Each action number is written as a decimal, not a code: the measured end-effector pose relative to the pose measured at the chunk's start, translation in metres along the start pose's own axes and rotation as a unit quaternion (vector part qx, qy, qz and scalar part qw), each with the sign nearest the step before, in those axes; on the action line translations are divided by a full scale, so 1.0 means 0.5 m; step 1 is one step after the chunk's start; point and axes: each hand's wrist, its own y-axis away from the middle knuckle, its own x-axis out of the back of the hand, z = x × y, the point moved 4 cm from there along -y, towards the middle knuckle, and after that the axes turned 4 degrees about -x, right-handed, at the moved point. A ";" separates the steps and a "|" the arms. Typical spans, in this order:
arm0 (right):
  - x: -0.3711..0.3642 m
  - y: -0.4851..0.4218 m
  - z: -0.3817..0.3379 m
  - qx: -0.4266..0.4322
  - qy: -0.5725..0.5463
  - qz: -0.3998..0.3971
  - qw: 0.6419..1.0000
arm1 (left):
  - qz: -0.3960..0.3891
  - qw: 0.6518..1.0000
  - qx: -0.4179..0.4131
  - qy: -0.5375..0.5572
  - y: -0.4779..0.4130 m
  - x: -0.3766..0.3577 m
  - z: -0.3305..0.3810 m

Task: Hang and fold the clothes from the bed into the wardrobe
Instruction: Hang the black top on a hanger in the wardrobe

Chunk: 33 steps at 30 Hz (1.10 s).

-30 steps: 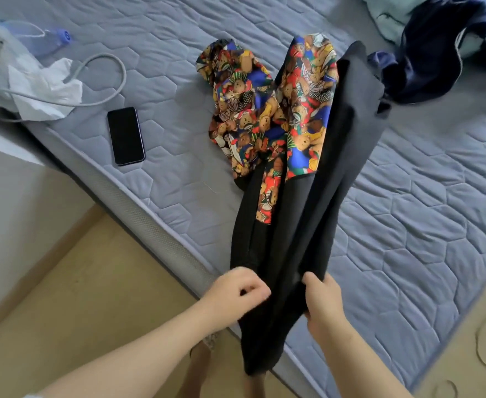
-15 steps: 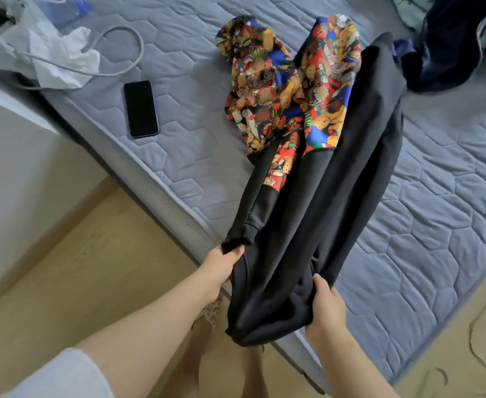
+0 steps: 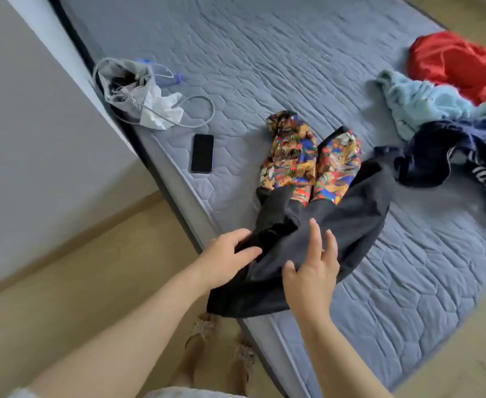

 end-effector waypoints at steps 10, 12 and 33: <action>0.024 0.097 -0.282 0.201 0.102 -0.153 0.962 | 0.139 0.990 -0.034 -0.003 0.224 0.188 0.119; 0.009 0.151 -0.337 0.210 0.020 -0.181 0.961 | 0.182 0.982 -0.039 0.008 0.284 0.238 0.125; -0.257 1.153 -0.760 0.427 -0.188 -0.462 0.755 | 0.591 0.800 0.104 -0.010 1.397 0.611 -0.096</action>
